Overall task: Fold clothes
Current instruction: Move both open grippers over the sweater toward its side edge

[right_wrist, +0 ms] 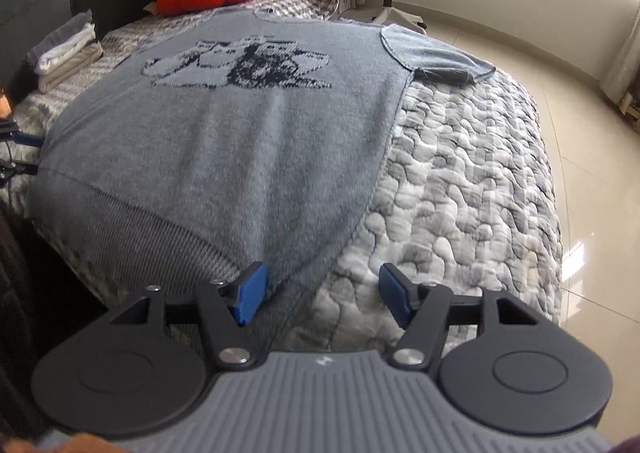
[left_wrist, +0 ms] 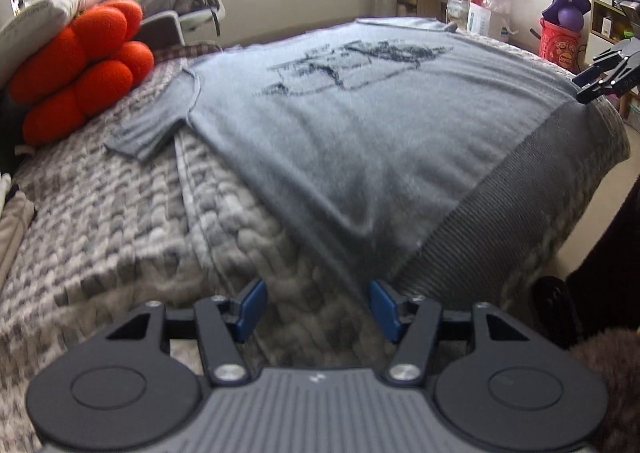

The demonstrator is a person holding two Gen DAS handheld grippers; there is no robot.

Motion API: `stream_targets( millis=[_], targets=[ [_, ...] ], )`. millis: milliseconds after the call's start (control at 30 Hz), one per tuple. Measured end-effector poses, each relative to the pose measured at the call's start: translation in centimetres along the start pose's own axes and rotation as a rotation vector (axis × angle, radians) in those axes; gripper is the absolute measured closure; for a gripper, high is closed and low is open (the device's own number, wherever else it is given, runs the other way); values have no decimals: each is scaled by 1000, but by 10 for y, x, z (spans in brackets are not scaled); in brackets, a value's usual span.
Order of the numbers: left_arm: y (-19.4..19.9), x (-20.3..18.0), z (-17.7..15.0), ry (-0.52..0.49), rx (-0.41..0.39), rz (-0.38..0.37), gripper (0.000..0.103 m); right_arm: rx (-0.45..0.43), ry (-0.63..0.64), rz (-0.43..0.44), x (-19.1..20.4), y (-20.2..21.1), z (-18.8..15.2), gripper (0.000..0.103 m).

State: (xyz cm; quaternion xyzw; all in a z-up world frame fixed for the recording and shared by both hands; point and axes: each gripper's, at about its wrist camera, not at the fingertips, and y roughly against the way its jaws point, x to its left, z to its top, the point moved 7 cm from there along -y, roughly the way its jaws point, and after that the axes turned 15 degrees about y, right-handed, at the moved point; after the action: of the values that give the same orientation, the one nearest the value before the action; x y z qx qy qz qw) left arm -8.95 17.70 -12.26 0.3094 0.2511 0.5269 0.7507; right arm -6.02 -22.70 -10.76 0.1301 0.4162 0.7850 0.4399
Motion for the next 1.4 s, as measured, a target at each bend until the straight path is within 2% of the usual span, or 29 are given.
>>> stream_targets(
  millis=[167,300,433,567,733,1000,1200,1400],
  targets=[
    [7,6,-3,2,60,15,42,95,96,-3,9,5,-7,33],
    [19,13,7,60,52,-1,37,144,105,8,10,13,-13,33],
    [29,15,27,134,24,-11,34,121,33,22,0,23,-11,33],
    [25,12,46,189,29,4,33,99,-1,23,-3,27,-1,33],
    [10,1,61,161,50,29,33,86,8,17,-2,26,13,33],
    [-6,-21,81,120,61,20,32,76,10,25,-4,21,23,33],
    [-17,-36,102,129,40,-4,30,63,-51,40,-12,13,32,33],
    [-30,-49,125,181,3,-22,28,48,-151,39,-27,1,47,33]
  ],
)
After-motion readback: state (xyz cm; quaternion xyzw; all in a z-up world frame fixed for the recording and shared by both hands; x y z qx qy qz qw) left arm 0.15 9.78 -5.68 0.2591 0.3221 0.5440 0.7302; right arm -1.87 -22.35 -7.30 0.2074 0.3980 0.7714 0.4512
